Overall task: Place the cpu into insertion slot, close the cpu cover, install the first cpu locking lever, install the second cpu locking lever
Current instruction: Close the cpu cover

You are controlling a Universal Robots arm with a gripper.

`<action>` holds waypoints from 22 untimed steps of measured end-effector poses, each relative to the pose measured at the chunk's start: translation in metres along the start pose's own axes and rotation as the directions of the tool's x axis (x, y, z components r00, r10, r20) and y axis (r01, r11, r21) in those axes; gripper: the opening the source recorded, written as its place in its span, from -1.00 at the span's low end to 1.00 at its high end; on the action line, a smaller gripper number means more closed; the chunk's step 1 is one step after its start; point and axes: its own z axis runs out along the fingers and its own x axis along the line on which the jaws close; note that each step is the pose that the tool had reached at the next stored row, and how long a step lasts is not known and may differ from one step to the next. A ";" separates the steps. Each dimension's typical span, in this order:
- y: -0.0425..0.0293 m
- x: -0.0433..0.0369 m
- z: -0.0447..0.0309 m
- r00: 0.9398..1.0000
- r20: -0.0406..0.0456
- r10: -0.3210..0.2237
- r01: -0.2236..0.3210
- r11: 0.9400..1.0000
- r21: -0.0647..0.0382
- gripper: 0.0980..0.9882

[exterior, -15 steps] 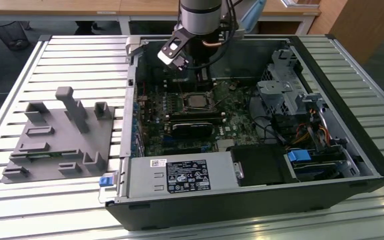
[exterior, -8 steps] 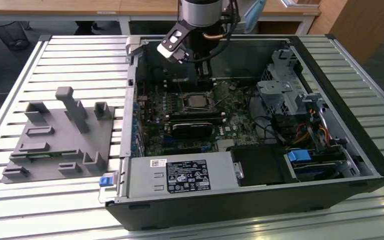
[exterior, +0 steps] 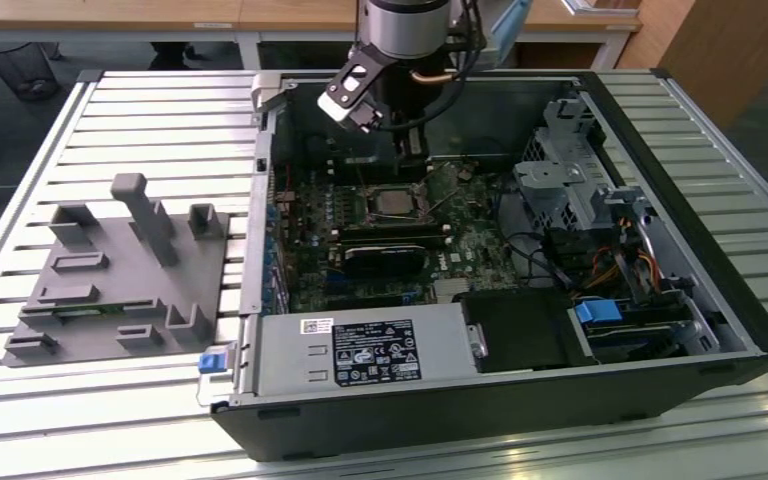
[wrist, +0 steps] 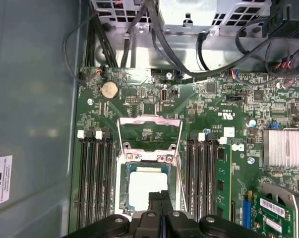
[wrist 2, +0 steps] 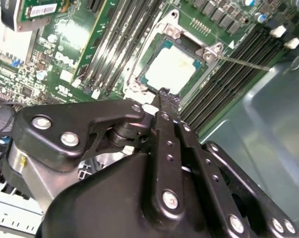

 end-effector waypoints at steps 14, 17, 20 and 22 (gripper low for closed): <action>0.0258 -0.0005 0.0012 1.000 0.000 0.000 0.000 1.000 0.007 -0.98; 0.0341 -0.0006 0.0019 1.000 0.000 0.000 0.000 1.000 0.008 -0.98; 0.0427 -0.0007 0.0026 1.000 0.000 0.000 0.000 1.000 0.012 -0.98; 0.0472 -0.0008 0.0030 1.000 0.000 0.000 0.000 1.000 0.015 -0.98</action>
